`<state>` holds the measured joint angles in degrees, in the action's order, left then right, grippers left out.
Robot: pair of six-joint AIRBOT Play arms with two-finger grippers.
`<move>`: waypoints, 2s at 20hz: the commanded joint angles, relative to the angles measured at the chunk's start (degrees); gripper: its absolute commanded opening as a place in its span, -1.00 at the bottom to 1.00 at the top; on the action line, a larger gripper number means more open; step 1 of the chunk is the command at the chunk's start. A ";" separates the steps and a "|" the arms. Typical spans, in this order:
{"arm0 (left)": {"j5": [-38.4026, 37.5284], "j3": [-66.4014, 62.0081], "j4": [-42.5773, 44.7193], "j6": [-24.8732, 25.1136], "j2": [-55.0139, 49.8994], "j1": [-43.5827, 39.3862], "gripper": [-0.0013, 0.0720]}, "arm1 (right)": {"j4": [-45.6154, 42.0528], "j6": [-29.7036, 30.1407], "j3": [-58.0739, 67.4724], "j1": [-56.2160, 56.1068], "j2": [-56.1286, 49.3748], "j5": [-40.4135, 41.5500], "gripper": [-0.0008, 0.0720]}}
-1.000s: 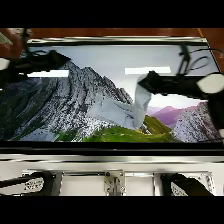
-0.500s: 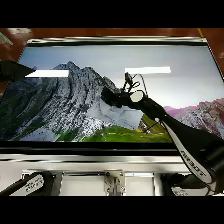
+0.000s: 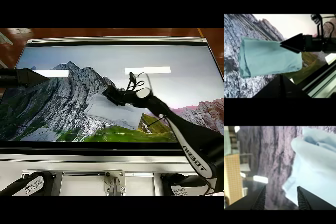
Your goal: Fold the shirts.
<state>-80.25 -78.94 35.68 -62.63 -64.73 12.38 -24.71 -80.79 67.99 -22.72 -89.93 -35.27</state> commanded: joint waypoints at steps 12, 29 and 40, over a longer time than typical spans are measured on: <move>0.31 1.51 -0.09 -1.29 0.07 -1.01 -0.85 | -25.35 -2.67 -16.09 27.87 3.15 -27.08 0.86; 5.16 1.53 -0.09 -1.73 0.07 -2.54 -0.85 | 0.61 22.51 4.59 33.42 -5.40 -21.64 -0.80; 18.08 1.53 -0.07 -3.69 0.04 -16.57 -0.85 | -22.01 1.86 17.29 73.33 -0.83 -34.18 -0.80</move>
<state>-65.93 -77.43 35.57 -65.80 -64.71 -0.97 -34.79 -73.65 84.18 41.69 -92.86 -64.40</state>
